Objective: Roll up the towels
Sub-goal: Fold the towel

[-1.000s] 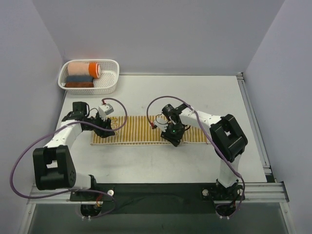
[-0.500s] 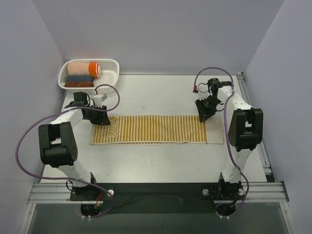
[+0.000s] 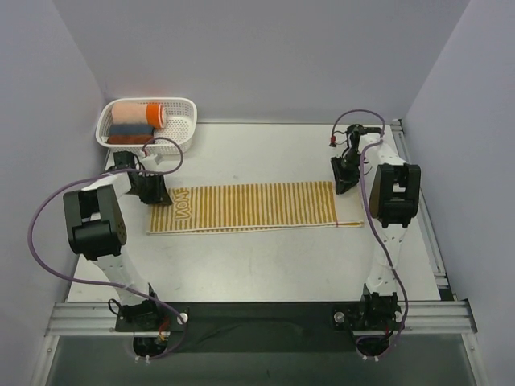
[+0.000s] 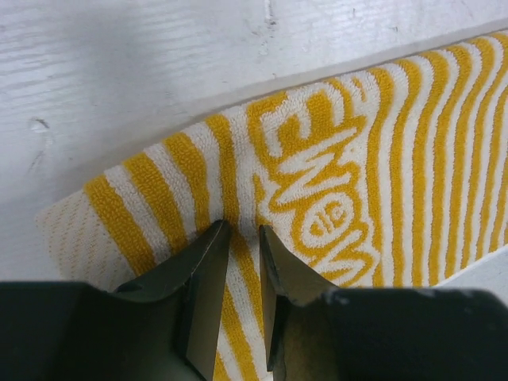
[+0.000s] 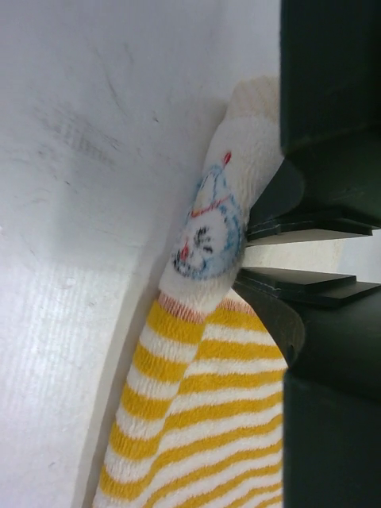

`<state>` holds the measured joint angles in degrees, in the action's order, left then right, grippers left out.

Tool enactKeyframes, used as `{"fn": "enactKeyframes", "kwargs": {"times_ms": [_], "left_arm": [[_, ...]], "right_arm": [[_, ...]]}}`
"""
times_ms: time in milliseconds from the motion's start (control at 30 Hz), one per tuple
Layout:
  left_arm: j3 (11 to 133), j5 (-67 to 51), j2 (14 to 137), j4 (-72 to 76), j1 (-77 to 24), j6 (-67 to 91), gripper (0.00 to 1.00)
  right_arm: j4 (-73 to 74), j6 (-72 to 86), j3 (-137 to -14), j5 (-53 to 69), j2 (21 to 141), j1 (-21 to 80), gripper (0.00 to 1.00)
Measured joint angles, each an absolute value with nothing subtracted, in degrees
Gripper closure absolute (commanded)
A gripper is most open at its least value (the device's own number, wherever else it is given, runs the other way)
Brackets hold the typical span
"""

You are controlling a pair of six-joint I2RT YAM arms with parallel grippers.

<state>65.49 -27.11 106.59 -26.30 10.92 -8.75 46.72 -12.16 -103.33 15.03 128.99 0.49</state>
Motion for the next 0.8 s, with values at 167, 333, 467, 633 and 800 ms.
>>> {"fn": "enactKeyframes", "kwargs": {"times_ms": [167, 333, 467, 633, 800], "left_arm": [[66.0, -28.0, 107.1, -26.2, 12.2, -8.8, 0.64], [65.4, -29.0, 106.6, -25.9, 12.2, -9.5, 0.62], [64.6, -29.4, 105.7, -26.2, 12.2, -10.1, 0.54], [63.4, -31.2, 103.2, -27.8, 12.1, -11.1, 0.39], [62.5, -32.4, 96.6, -29.5, 10.5, -11.6, 0.23]], "right_arm": [[47.1, -12.0, -107.3, 14.9, 131.7, -0.7, 0.78], [46.9, -12.0, -109.2, 12.8, 132.0, -2.6, 0.70], [46.7, -12.1, -109.5, 10.9, 131.9, -4.3, 0.64], [46.4, -12.0, -105.3, 10.8, 128.6, -6.2, 0.53], [47.6, -11.2, -102.2, 12.8, 123.4, -8.0, 0.52]]}}
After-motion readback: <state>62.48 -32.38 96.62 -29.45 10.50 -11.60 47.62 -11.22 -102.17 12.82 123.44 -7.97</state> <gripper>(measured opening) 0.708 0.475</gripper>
